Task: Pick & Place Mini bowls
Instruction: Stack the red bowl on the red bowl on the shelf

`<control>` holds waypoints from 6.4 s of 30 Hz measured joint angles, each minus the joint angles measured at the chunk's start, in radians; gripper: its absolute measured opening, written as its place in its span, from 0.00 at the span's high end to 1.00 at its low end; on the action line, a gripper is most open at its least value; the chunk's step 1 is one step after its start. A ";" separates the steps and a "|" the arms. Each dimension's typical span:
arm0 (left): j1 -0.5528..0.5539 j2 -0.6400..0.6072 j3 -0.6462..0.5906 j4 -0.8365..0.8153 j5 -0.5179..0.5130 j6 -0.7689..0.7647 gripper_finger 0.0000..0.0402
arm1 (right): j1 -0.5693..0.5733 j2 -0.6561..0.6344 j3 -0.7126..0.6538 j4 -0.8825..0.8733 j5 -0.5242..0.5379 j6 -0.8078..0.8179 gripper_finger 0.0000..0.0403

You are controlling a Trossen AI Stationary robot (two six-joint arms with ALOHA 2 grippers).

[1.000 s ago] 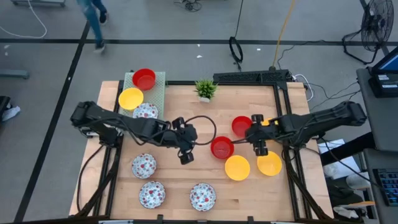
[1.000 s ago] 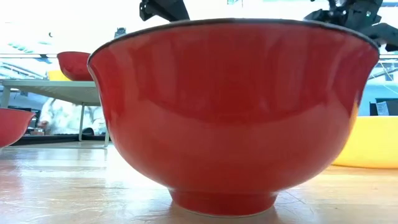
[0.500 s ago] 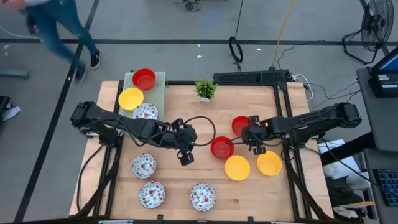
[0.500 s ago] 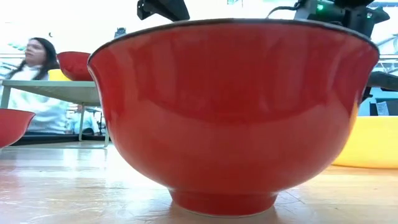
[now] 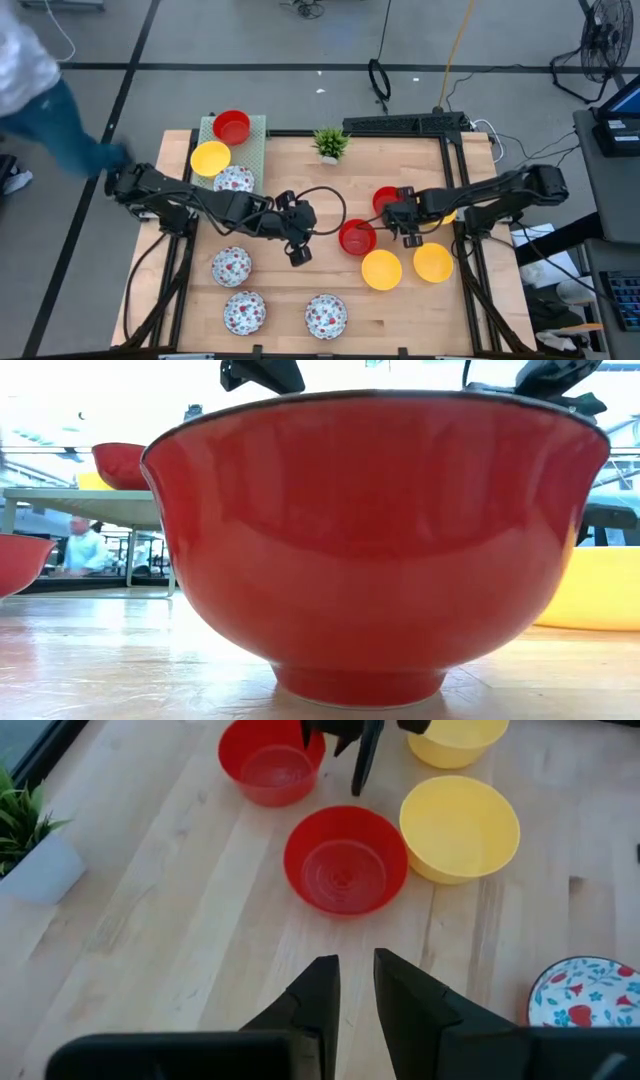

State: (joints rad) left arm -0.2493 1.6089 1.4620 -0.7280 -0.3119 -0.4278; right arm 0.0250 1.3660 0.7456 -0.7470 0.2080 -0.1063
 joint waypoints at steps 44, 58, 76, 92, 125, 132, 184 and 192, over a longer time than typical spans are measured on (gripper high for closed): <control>0.007 0.002 0.000 0.334 0.160 0.585 0.37 | 0.157 -0.201 0.118 0.490 -0.570 0.054 1.00; 0.011 0.013 0.000 0.499 0.383 0.606 0.40 | 0.273 -0.187 0.119 0.769 -0.632 -0.175 1.00; 0.011 0.042 0.001 0.501 0.627 0.552 0.41 | 0.276 -0.143 0.207 0.773 -0.770 -0.232 1.00; 0.012 0.048 0.000 0.523 0.710 0.586 0.82 | 0.269 -0.072 0.212 0.826 -0.794 -0.285 1.00; 0.105 0.031 0.000 0.287 0.432 0.413 0.98 | 0.269 -0.337 0.211 0.507 -0.288 -0.181 0.46; 0.213 -0.024 0.000 0.135 0.205 0.390 0.96 | 0.269 -0.340 0.211 0.406 -0.092 -0.138 0.46; 0.904 -0.177 -0.062 -0.340 -0.154 -0.020 0.98 | 0.268 -0.333 0.210 0.368 0.289 -0.023 0.48; 0.936 -0.176 -0.148 -0.235 -0.137 0.001 0.98 | 0.268 -0.333 0.210 0.344 0.289 -0.009 0.48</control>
State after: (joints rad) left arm 0.6863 1.4325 1.3139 -0.9633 -0.4492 -0.4268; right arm 0.2932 1.0332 0.9554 -0.4028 0.4965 -0.1158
